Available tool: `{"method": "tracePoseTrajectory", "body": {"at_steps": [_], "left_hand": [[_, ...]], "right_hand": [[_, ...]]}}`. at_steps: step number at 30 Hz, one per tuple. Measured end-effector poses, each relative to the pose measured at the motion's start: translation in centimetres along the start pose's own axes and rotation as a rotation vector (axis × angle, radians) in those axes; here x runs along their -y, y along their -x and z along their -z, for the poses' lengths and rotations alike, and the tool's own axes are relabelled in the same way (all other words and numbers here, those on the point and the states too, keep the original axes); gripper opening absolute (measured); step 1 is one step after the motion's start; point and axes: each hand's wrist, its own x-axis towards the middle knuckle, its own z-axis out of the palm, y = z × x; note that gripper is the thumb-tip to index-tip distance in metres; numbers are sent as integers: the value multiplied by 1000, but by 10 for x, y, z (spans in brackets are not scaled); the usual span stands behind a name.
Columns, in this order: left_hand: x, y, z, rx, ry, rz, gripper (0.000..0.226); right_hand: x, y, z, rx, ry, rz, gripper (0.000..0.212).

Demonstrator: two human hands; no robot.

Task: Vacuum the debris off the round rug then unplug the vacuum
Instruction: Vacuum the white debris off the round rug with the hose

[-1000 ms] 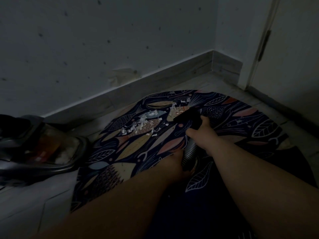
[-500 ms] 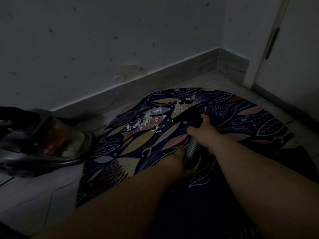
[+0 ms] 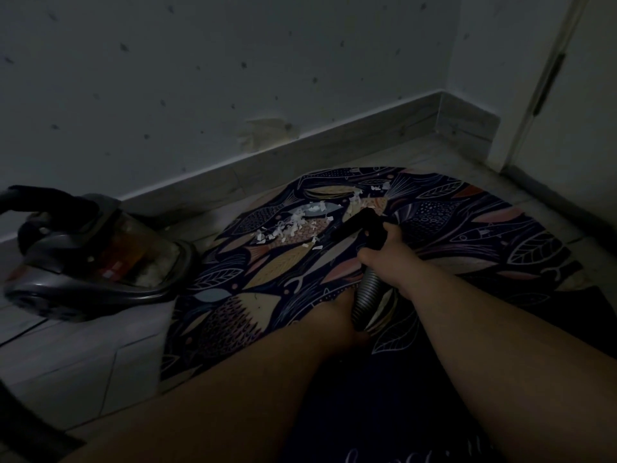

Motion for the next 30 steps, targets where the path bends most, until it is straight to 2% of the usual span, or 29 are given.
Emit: {"method": "tracePoseTrajectory", "body": {"at_steps": [15,30], "left_hand": [[14,31,-8,-29,124,62,76],[35,34,-3,-65,29,99,71]], "right_hand": [[5,20,-24,49,34,-11,86],[9,18,-50,69,-10,-22,88]]}}
